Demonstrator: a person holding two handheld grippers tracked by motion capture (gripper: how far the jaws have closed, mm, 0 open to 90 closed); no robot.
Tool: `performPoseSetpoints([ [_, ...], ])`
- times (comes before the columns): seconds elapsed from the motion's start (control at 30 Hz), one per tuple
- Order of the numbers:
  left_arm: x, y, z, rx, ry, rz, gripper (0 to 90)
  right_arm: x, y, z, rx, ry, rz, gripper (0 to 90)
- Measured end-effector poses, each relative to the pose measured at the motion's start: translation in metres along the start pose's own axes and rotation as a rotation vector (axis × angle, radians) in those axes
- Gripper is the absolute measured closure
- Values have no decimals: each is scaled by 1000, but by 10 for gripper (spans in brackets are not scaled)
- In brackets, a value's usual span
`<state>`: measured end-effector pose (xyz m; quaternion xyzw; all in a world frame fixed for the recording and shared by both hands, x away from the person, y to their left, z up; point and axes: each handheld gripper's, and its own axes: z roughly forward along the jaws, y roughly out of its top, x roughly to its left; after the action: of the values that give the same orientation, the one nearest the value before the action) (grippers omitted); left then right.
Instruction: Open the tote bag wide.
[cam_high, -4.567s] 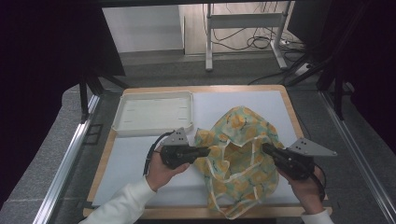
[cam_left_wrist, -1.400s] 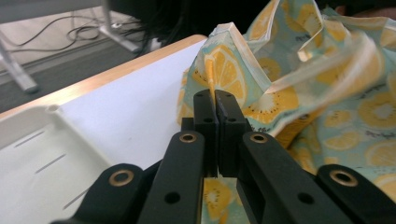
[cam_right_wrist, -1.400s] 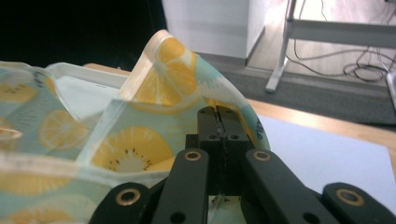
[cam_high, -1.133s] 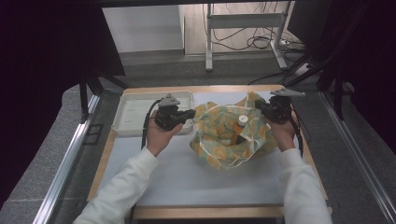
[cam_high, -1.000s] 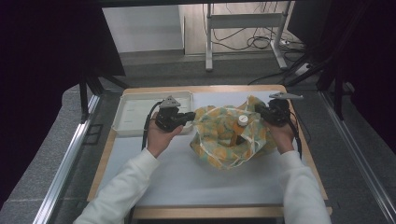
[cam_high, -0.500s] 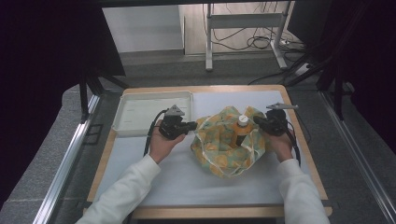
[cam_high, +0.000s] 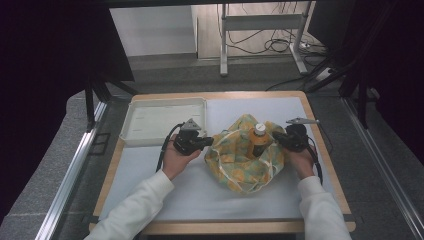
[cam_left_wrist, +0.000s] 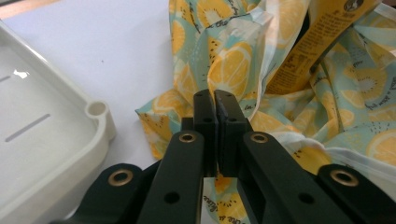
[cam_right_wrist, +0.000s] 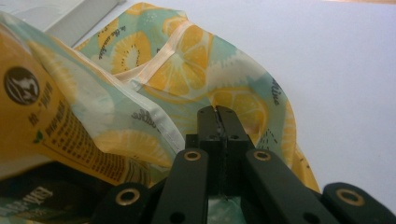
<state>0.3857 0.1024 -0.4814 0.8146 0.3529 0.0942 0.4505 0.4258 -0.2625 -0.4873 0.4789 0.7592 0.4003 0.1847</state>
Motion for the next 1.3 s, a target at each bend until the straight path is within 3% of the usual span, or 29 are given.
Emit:
performPoseSetpoints([
  [0.67, -14, -22, 25, 96, 2, 35, 885, -3, -16, -1, 7, 7, 10, 891],
  [0.97, -16, -26, 29, 108, -5, 37, 885, -2, -24, 0, 32, 6, 1, 891],
  [1.17, -15, -26, 28, 101, -6, 33, 879, -2, -23, -3, 22, 0, -1, 878],
  [1.3, -15, -24, 23, 67, 11, 35, 778, -2, -23, -7, 1, -1, 1, 791],
])
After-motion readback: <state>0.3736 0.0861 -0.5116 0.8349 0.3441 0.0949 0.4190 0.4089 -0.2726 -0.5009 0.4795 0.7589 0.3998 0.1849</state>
